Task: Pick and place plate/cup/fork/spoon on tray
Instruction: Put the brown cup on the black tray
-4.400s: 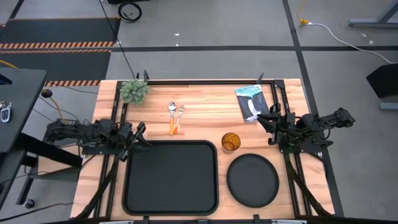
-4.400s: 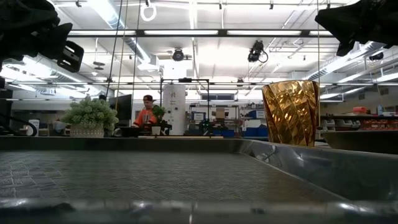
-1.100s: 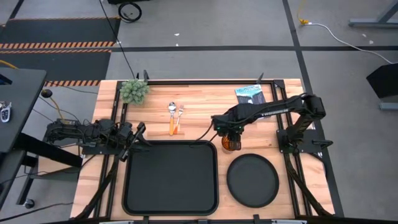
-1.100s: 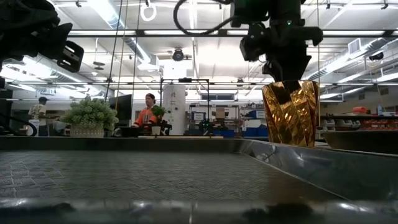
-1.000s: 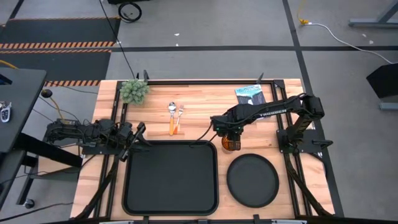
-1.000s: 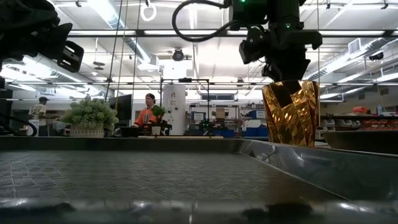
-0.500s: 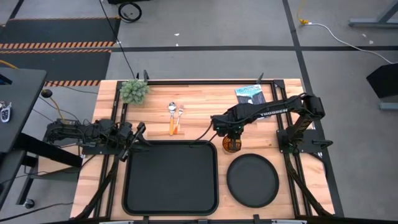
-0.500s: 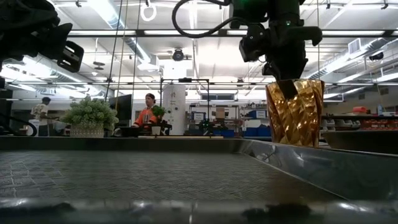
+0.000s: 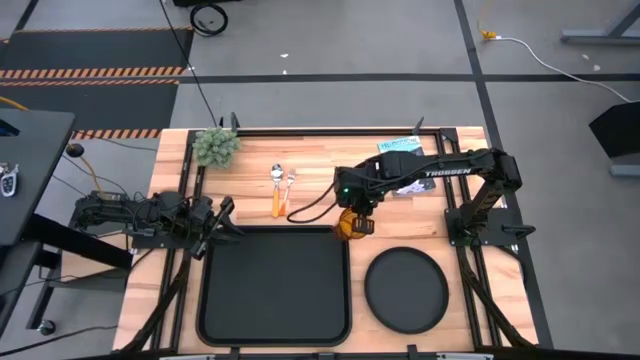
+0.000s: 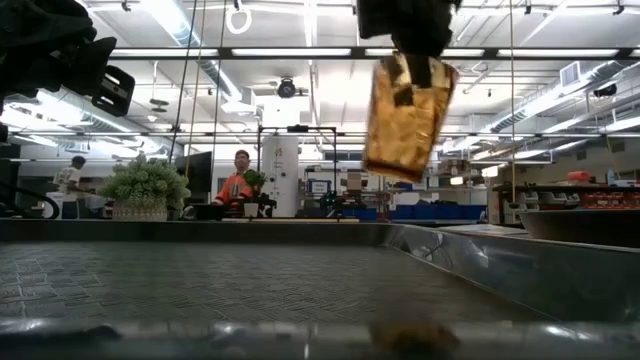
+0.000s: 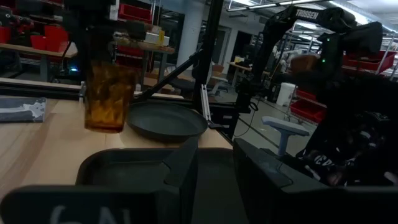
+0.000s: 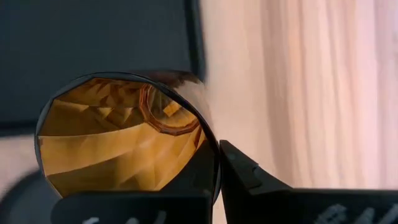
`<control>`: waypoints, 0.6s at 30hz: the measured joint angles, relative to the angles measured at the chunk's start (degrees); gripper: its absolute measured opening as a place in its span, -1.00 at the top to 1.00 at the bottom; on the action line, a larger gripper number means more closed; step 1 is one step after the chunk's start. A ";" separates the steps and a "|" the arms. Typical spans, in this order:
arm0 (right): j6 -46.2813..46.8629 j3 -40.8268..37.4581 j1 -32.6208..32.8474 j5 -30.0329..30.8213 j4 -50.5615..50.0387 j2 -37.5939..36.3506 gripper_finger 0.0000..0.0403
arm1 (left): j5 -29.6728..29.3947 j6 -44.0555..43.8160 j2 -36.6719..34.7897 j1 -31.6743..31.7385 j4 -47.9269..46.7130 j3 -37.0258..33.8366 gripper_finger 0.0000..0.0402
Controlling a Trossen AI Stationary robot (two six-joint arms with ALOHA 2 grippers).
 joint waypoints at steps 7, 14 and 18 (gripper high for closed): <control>-0.91 0.13 0.11 -2.96 5.78 2.31 0.95 | 0.00 0.00 0.00 0.02 -0.01 -0.02 0.45; -3.40 8.43 0.31 -4.12 1.26 12.63 0.94 | 0.00 0.01 -0.02 0.01 -0.04 -0.01 0.45; -5.51 15.59 0.67 -4.16 -3.58 18.79 0.94 | 0.00 0.01 0.00 0.00 -0.04 0.00 0.45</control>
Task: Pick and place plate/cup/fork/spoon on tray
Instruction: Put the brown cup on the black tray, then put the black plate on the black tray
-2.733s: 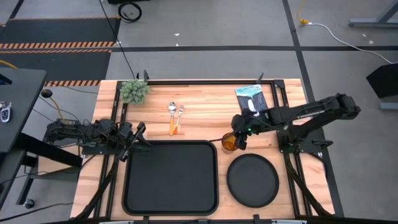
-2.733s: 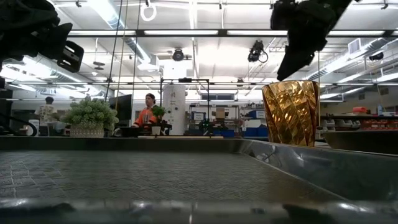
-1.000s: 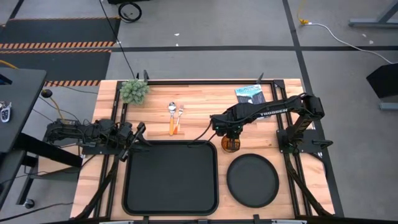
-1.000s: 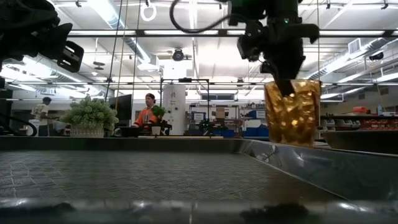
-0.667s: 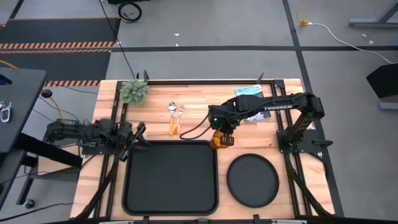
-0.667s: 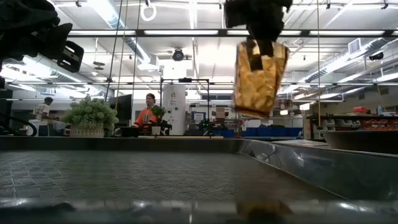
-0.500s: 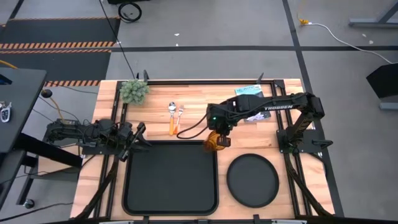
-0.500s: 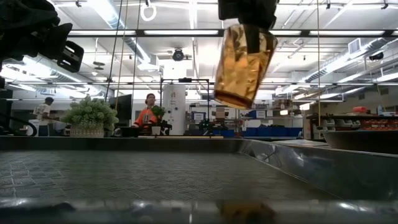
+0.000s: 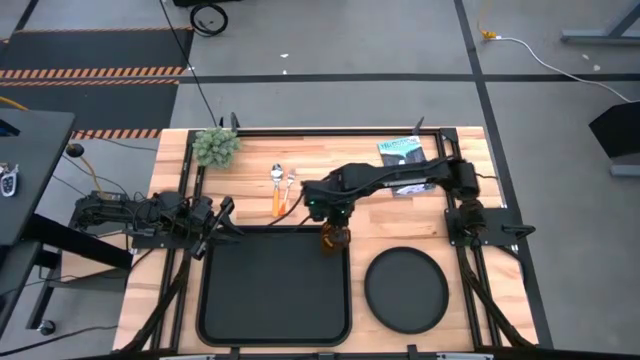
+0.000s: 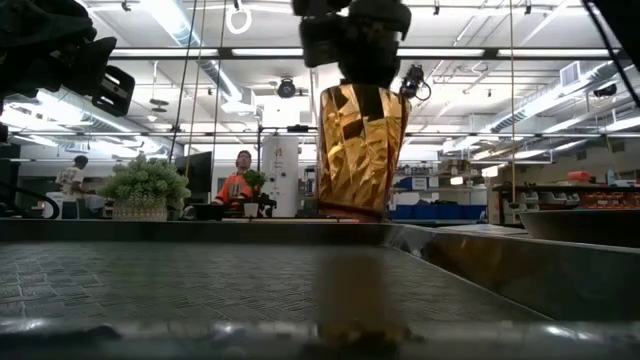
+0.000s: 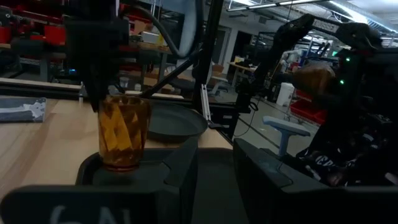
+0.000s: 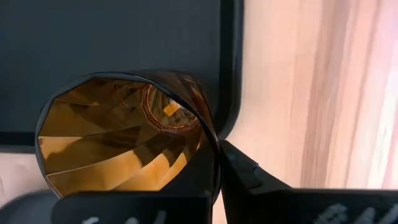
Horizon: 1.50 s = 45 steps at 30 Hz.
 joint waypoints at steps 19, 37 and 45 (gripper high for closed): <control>-2.75 5.81 0.02 -0.24 -4.88 5.65 0.76 | 0.00 -0.02 0.00 0.02 0.00 -0.02 0.45; -3.05 9.16 0.11 -0.22 -6.23 4.14 0.60 | 0.00 -0.02 0.00 0.02 0.00 -0.02 0.45; -0.78 9.85 3.16 5.08 -8.24 -3.47 0.60 | 0.00 -0.01 0.00 0.01 0.02 -0.01 0.45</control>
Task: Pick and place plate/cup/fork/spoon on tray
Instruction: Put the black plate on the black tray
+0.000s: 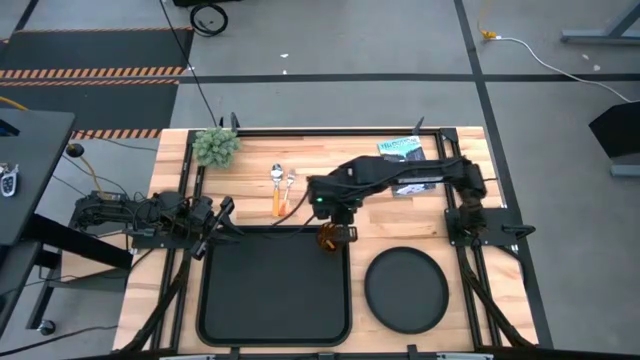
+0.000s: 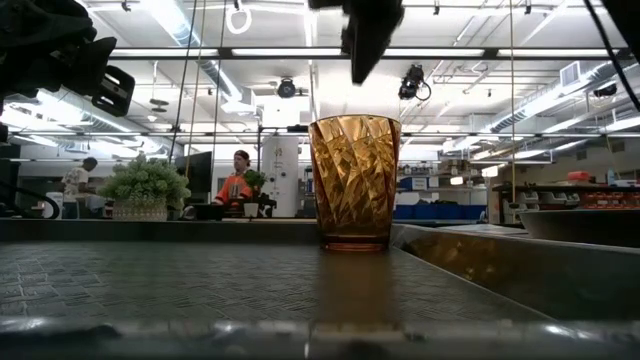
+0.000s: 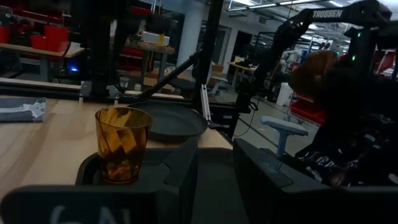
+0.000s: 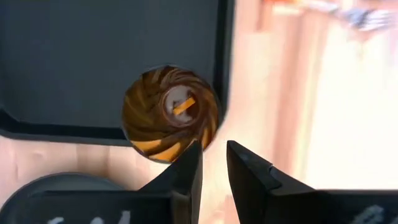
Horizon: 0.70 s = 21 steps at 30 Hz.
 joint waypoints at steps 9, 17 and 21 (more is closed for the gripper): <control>3.82 -13.30 6.84 11.09 11.65 -13.74 0.60 | 0.00 0.01 0.00 0.00 0.01 0.01 0.45; 9.68 -38.27 11.04 14.24 28.87 -29.18 0.60 | 0.00 -0.01 -0.02 0.02 0.01 0.00 0.45; 13.66 -47.92 13.58 14.44 35.91 -35.56 0.60 | 0.00 -0.01 0.01 0.00 0.01 0.00 0.45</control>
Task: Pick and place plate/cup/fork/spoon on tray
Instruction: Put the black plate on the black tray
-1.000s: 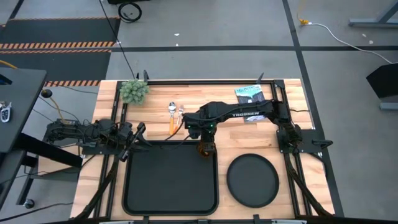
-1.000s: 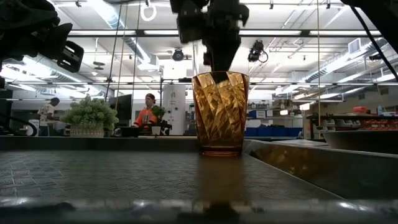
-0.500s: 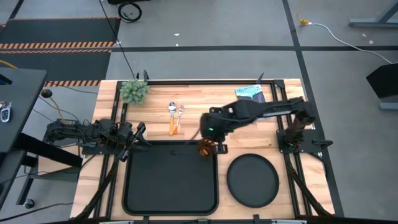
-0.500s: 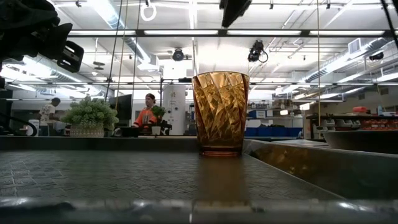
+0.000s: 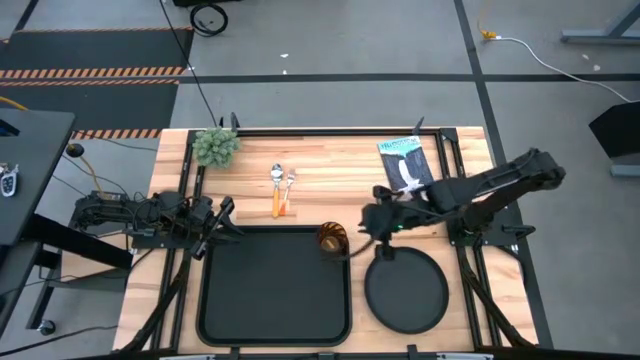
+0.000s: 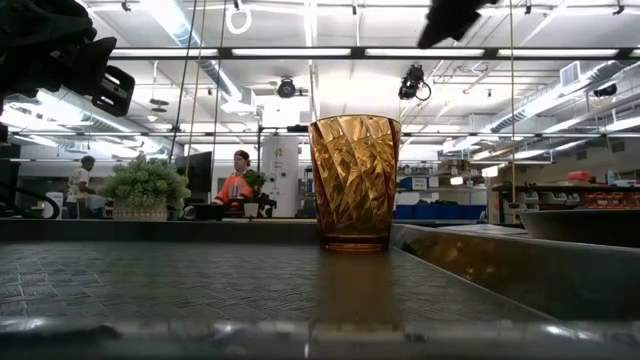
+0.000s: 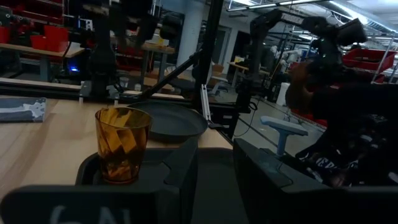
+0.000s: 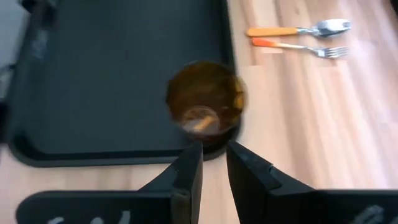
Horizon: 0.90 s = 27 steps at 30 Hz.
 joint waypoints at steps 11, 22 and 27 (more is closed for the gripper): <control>3.82 -15.19 5.35 0.37 17.34 -8.01 0.60 | 0.00 0.00 -0.01 0.01 0.00 0.00 0.45; 6.18 -17.19 7.62 0.30 19.99 -8.02 0.60 | -2.41 -0.10 -0.04 0.00 2.30 -0.01 0.45; 6.85 -17.20 10.51 1.88 20.23 -8.02 0.60 | -4.72 -3.06 -0.02 0.00 3.53 -0.01 0.45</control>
